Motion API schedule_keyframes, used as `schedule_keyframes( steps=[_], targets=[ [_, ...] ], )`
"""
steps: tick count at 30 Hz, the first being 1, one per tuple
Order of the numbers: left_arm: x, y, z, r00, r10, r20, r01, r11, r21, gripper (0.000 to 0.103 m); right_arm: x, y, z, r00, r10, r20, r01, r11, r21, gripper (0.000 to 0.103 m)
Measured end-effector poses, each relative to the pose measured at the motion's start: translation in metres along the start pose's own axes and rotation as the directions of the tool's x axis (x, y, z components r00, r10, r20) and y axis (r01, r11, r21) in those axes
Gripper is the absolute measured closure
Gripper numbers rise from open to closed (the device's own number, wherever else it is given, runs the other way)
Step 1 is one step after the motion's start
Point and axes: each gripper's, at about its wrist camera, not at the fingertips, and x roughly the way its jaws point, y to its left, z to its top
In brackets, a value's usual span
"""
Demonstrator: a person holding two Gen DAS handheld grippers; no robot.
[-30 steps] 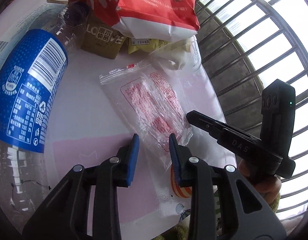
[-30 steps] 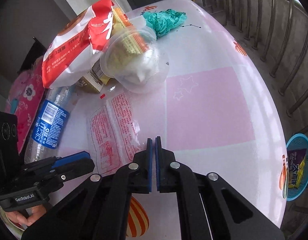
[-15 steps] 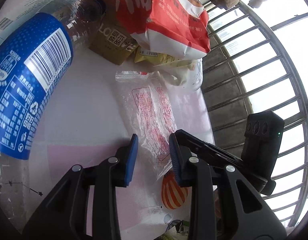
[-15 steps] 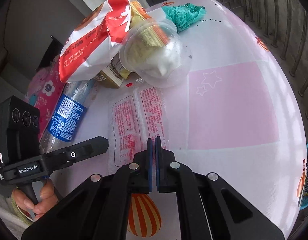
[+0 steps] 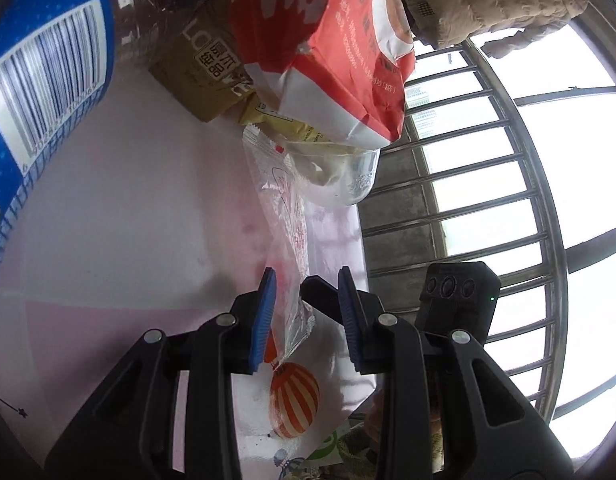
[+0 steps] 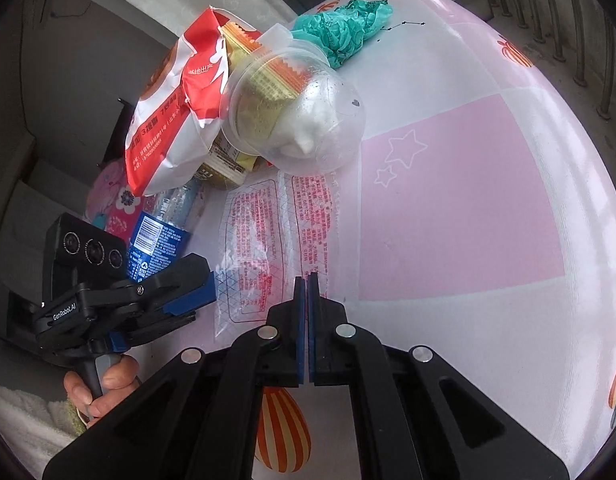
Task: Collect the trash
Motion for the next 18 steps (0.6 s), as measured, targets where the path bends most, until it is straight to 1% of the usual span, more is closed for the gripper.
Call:
schedule_keyframes(
  steps=[2,3,4,6,7,10,13,15,17,18],
  targets=[
    [-0.003,0.001,-0.001,0.999,-0.038,0.005,0.038,0.999,-0.002,0.075,0.0,-0.003,0.0,1.0,0.015,0.002,-0.015,1.0,0.007,0.103],
    [-0.003,0.0,-0.002,1.0,-0.03,0.007,0.03,1.0,0.005,0.075,-0.001,-0.004,0.001,1.0,0.022,0.002,-0.022,1.0,0.009,0.103],
    [-0.002,-0.002,-0.002,1.0,-0.004,0.007,0.004,1.0,0.017,0.075,-0.001,-0.006,0.001,1.0,0.027,0.003,-0.027,1.0,0.01,0.103],
    [0.002,-0.005,-0.003,0.997,0.075,0.012,-0.075,0.996,0.057,0.082,-0.001,-0.007,0.002,0.999,0.033,0.004,-0.033,0.999,0.009,0.103],
    [0.004,-0.008,-0.003,0.995,0.102,0.015,-0.103,0.992,0.077,0.084,-0.002,-0.008,0.002,0.999,0.034,0.004,-0.034,0.999,0.009,0.103],
    [0.008,-0.017,-0.006,0.983,0.181,0.035,-0.184,0.97,0.159,0.087,-0.001,-0.008,0.002,0.999,0.036,0.004,-0.036,0.999,0.009,0.103],
    [0.009,-0.025,-0.009,0.97,0.237,0.054,-0.244,0.945,0.217,0.097,-0.001,-0.007,0.003,1.0,0.032,-0.001,-0.032,0.999,0.006,0.103],
    [0.008,-0.026,-0.011,0.964,0.26,0.054,-0.266,0.934,0.238,0.099,-0.005,-0.003,0.002,1.0,0.001,-0.001,-0.001,1.0,-0.018,0.103],
    [0.006,-0.025,-0.013,0.958,0.282,0.052,-0.286,0.928,0.239,0.101,-0.014,0.004,0.001,0.999,-0.04,0.025,0.041,0.998,-0.053,0.103],
    [0.005,-0.025,-0.013,0.957,0.286,0.05,-0.29,0.928,0.235,0.101,-0.023,0.007,0.003,0.997,-0.061,0.054,0.065,0.995,-0.072,0.103]
  ],
)
